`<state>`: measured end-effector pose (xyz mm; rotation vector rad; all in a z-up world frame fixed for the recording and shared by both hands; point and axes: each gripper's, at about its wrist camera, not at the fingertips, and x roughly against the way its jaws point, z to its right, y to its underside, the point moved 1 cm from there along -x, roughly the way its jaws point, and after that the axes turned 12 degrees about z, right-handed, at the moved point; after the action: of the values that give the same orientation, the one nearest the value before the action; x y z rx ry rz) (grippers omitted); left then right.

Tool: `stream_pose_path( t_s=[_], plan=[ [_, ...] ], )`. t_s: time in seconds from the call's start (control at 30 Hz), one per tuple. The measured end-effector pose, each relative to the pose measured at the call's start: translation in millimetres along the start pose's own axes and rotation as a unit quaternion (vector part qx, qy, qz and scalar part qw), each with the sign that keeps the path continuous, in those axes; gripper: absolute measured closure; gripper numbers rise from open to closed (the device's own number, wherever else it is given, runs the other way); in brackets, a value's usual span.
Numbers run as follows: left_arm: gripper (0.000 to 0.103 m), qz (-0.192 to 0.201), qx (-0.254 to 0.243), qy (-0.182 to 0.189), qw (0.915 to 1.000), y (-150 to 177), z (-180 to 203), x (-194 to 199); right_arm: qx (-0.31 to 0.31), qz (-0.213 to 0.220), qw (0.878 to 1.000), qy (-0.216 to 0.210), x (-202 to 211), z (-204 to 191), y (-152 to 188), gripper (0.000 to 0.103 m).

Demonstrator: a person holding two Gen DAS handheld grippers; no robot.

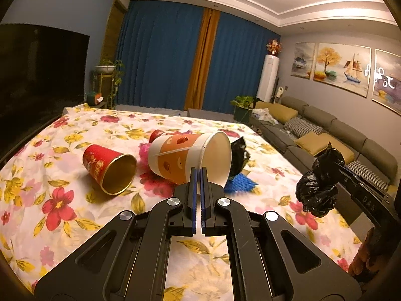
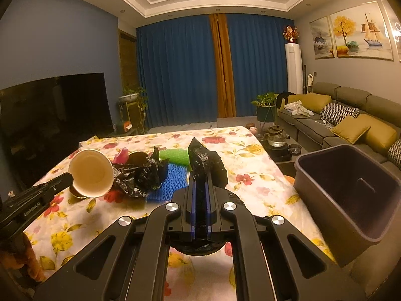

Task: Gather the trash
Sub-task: 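Carry the paper cup and black bag over the grey bin with both grippers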

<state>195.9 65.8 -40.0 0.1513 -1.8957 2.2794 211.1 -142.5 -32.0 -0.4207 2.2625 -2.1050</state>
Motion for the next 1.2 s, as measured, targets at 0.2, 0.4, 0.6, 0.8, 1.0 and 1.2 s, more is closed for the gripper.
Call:
stream_pose_path(
  t_s=[0.2, 0.4, 0.6, 0.8, 1.0, 1.2],
  plan=[
    [0.102, 0.015, 0.003, 0.026, 0.9995, -12.1, 16.8, 13.6, -0.002, 0.007, 1.0, -0.001, 16.5, 9.4, -12.0, 0.096],
    [0.102, 0.027, -0.015, 0.052, 0.9982, -23.2, 44.9, 22.4, -0.004, 0.019, 1.0, 0.003, 33.0, 21.0, -23.7, 0.096],
    [0.102, 0.035, -0.027, 0.082, 0.9956, -29.7, 79.7, 24.3, -0.006, 0.031, 0.999, 0.013, 47.8, 36.8, -34.1, 0.096],
    [0.102, 0.038, -0.034, 0.117, 0.9919, -32.2, 119.6, 18.2, -0.005, 0.044, 0.998, 0.036, 59.7, 61.6, -44.2, 0.096],
    [0.102, 0.041, -0.037, 0.159, 0.9858, -35.4, 166.6, 5.7, -0.008, 0.062, 0.995, 0.071, 69.1, 97.2, -56.7, 0.096],
    [0.102, 0.035, -0.04, 0.199, 0.9786, -30.6, 217.8, -10.3, -0.016, 0.072, 0.992, 0.103, 78.1, 132.8, -61.8, 0.096]
  ],
)
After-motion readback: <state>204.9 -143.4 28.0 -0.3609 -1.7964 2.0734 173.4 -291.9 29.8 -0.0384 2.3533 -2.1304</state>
